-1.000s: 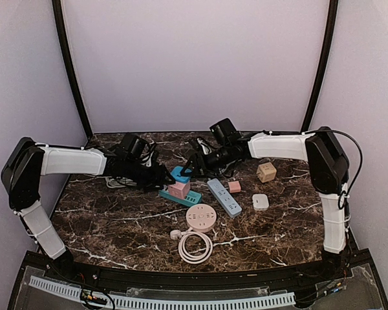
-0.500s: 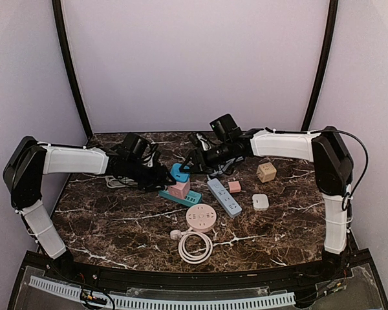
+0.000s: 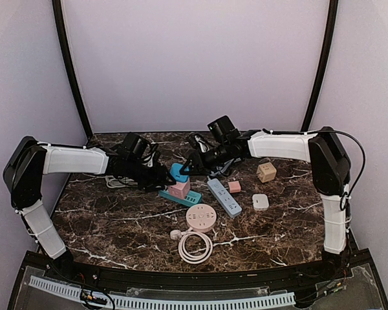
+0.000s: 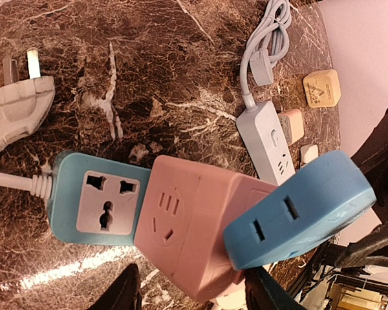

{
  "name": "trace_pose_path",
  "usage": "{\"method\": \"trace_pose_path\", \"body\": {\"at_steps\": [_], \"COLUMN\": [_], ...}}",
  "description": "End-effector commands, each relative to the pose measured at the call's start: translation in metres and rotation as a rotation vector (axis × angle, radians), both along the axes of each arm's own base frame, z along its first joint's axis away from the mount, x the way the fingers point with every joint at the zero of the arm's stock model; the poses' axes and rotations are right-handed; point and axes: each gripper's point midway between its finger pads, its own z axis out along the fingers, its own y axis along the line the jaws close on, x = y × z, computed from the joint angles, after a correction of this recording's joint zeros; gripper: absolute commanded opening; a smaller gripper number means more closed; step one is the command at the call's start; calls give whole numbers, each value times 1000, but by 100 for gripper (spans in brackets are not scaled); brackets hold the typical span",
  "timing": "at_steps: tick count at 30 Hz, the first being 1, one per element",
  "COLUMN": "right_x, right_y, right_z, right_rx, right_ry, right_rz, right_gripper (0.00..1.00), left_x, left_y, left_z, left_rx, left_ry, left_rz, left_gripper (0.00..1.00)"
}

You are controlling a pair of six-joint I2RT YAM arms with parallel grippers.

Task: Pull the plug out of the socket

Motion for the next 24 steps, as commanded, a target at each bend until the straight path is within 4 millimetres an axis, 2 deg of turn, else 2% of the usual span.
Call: {"method": "trace_pose_path", "body": {"at_steps": [1,5,9,24], "right_x": [2,4,4,-1], "right_y": [11,10,8,6], "right_z": [0,-1,7,44], "right_rx": [21,30,77,237], "right_ry": [-6,22,52,52], "right_rz": [11,1,3,45], "right_gripper": [28,16,10,5], "left_x": [-1,-2,-3,-7], "left_y": [5,7,10,19], "left_z": [-9,-13,-17,-33], "left_rx": [28,35,55,118], "left_ry": [26,38,52,97], "left_rz": [17,23,34,53], "left_gripper": [54,54,53,51]}}
